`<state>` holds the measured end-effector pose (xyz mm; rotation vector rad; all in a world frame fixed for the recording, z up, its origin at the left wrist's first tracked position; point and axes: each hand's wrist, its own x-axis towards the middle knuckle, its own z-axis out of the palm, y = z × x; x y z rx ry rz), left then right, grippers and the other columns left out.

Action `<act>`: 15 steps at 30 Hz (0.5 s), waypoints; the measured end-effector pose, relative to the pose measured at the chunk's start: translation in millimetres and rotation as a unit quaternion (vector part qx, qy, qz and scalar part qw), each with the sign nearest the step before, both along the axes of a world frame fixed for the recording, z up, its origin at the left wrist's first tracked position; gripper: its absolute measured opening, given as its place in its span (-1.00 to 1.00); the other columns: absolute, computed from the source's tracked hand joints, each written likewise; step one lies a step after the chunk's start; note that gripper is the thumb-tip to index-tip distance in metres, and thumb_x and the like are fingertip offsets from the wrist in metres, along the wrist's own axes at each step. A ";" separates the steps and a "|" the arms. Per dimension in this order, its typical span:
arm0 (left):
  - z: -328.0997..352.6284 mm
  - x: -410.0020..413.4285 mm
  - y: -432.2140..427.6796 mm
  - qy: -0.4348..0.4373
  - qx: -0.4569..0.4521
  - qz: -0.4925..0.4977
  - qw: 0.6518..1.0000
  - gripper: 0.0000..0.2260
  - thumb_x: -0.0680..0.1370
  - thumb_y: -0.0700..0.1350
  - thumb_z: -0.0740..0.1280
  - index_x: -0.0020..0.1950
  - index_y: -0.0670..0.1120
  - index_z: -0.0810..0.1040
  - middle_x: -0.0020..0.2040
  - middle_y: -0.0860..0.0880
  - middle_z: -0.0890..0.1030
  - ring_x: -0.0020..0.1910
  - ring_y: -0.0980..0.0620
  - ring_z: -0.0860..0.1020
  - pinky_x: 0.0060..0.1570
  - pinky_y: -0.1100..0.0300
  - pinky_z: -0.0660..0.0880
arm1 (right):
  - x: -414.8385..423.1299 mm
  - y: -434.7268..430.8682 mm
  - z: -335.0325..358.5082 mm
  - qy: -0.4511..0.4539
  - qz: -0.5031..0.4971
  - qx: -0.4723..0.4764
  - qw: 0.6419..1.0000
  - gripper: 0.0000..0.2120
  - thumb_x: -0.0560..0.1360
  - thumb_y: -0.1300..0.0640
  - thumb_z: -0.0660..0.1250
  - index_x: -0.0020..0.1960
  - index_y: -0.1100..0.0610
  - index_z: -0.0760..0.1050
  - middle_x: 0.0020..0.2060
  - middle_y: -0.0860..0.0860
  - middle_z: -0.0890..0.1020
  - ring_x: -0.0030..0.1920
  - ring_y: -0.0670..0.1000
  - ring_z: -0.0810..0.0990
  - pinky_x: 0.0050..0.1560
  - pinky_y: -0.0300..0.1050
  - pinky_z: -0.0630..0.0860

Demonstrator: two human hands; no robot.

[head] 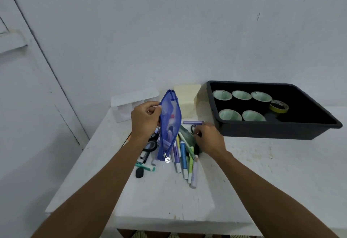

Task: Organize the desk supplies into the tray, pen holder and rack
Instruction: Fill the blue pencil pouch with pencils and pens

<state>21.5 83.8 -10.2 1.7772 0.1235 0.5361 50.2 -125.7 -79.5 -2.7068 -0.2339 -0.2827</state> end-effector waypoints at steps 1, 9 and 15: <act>-0.4 0.9 0.0 0.000 0.001 0.000 1.000 -0.89 0.55 -0.18 0.37 0.05 -0.14 0.64 -0.22 -0.07 0.67 -0.39 0.09 0.61 -0.42 0.21 0.57 | 1.7 5.6 1.5 0.016 0.009 -0.001 1.000 -0.91 0.49 0.11 0.36 -0.11 0.06 0.64 -0.11 0.01 0.59 -0.13 0.02 0.56 -0.18 -0.05 0.58; -0.2 3.3 -1.0 0.004 0.000 -0.005 1.000 -0.89 0.56 -0.17 0.37 0.05 -0.12 0.64 -0.22 -0.04 0.67 -0.35 0.06 0.63 -0.39 0.18 0.59 | 19.0 26.7 8.3 0.124 -0.036 0.006 0.992 -0.93 0.47 0.10 0.38 -0.09 0.07 0.62 -0.22 0.02 0.64 -0.19 0.05 0.61 -0.13 -0.02 0.61; 1.5 7.5 -2.6 0.001 0.004 0.000 1.000 -0.87 0.55 -0.18 0.37 0.06 -0.15 0.65 -0.23 -0.06 0.68 -0.34 -0.03 0.65 -0.32 0.06 0.64 | 15.3 17.5 33.4 0.057 -0.056 0.142 0.987 -0.93 0.46 0.10 0.37 -0.07 0.07 0.55 -0.15 0.02 0.62 -0.16 0.05 0.56 -0.17 -0.12 0.46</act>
